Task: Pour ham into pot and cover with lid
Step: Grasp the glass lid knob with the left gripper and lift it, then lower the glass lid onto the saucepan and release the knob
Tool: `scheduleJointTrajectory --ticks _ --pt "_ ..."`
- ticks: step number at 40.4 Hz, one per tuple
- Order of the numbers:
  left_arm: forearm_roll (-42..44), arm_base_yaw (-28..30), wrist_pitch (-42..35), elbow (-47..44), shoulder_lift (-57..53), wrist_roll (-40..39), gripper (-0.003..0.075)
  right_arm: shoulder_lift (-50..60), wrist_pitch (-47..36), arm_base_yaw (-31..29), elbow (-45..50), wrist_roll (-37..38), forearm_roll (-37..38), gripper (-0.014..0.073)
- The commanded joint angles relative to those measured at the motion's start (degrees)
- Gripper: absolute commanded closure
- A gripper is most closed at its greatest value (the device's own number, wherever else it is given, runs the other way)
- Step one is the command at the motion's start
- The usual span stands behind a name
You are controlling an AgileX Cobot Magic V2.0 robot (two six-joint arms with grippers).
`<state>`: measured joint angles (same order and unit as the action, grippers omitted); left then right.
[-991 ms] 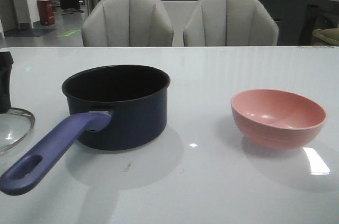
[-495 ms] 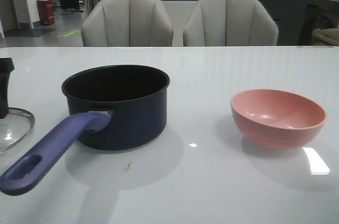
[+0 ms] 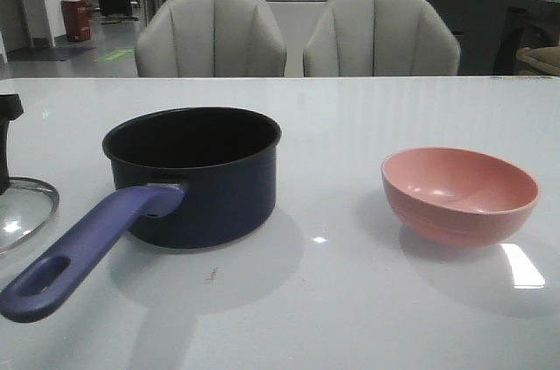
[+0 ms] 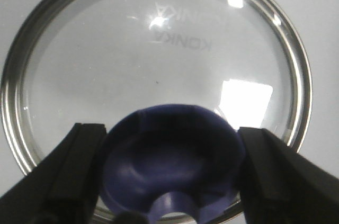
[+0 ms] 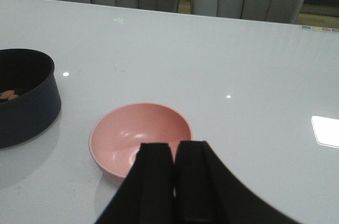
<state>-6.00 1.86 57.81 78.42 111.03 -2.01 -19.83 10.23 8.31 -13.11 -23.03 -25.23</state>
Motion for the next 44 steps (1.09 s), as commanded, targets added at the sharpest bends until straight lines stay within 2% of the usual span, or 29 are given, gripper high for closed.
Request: scheduleJointTrajectory --ticks 1,20,28,34,44 --pt "0.0 -0.3 -0.1 2.4 -2.7 0.0 0.0388 -0.3 -4.5 0.0 -1.5 -0.7 -0.5 0.0449" --pt "0.0 -0.3 6.2 15.0 -4.4 1.2 0.0388 -0.3 -4.5 0.0 -1.5 -0.7 -0.5 0.0449" --pt "-3.6 -1.0 8.0 22.9 -6.4 1.4 0.0388 -0.3 -4.5 0.0 -1.5 -0.7 -0.5 0.0449" --pt "-4.4 -5.4 10.5 29.0 -6.5 2.9 0.0388 -0.3 -4.5 0.0 -1.5 -0.7 -0.5 0.0449" --pt "-4.4 -17.1 10.2 30.2 -5.7 4.1 0.0388 -0.3 -4.5 0.0 -1.5 -0.7 -0.5 0.0449"
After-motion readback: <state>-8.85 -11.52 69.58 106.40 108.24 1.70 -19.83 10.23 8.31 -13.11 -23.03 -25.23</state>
